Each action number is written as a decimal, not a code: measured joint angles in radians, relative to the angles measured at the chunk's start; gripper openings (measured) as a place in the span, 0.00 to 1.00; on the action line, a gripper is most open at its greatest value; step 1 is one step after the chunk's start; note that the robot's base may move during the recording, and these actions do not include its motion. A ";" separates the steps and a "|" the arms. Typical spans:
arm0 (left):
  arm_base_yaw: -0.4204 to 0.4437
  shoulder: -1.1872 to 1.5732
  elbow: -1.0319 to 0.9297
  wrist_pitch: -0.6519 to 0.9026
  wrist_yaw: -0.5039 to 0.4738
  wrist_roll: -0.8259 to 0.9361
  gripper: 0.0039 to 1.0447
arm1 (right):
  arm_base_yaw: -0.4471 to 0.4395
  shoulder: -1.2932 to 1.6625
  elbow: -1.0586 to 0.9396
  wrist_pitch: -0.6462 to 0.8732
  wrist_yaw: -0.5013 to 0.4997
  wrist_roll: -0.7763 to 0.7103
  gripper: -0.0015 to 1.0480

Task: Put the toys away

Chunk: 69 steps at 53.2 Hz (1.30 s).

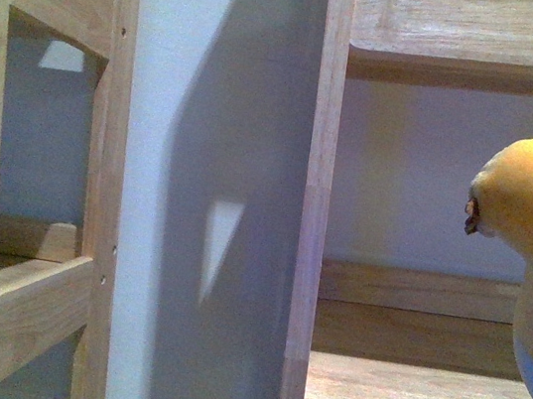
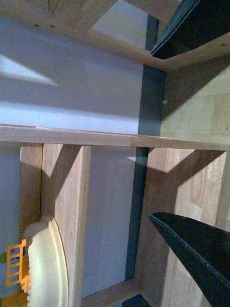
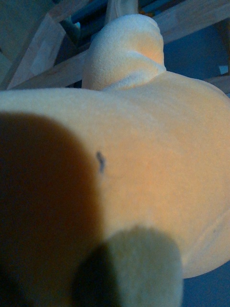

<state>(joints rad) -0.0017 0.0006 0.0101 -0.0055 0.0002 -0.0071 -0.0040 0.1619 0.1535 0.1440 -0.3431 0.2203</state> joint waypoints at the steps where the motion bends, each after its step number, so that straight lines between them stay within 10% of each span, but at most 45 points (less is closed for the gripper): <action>1: 0.000 0.000 0.000 0.000 0.000 0.000 0.95 | 0.000 0.000 0.000 0.000 0.000 0.000 0.20; 15: 0.000 0.000 0.000 0.000 0.000 0.000 0.95 | 0.114 0.122 0.168 -0.119 0.294 -0.149 0.20; 32: 0.000 0.000 0.000 0.000 0.000 0.000 0.95 | 0.317 0.416 0.704 -0.075 0.378 -0.358 0.20; 48: 0.000 0.000 0.000 0.000 0.000 0.000 0.95 | 0.132 0.743 1.262 -0.167 0.291 -0.311 0.20; 69: 0.000 0.000 0.000 0.000 0.000 0.000 0.95 | 0.195 1.229 1.672 -0.304 0.345 -0.189 0.20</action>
<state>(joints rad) -0.0017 0.0006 0.0097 -0.0055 0.0002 -0.0071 0.1913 1.3914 1.8259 -0.1604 0.0017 0.0315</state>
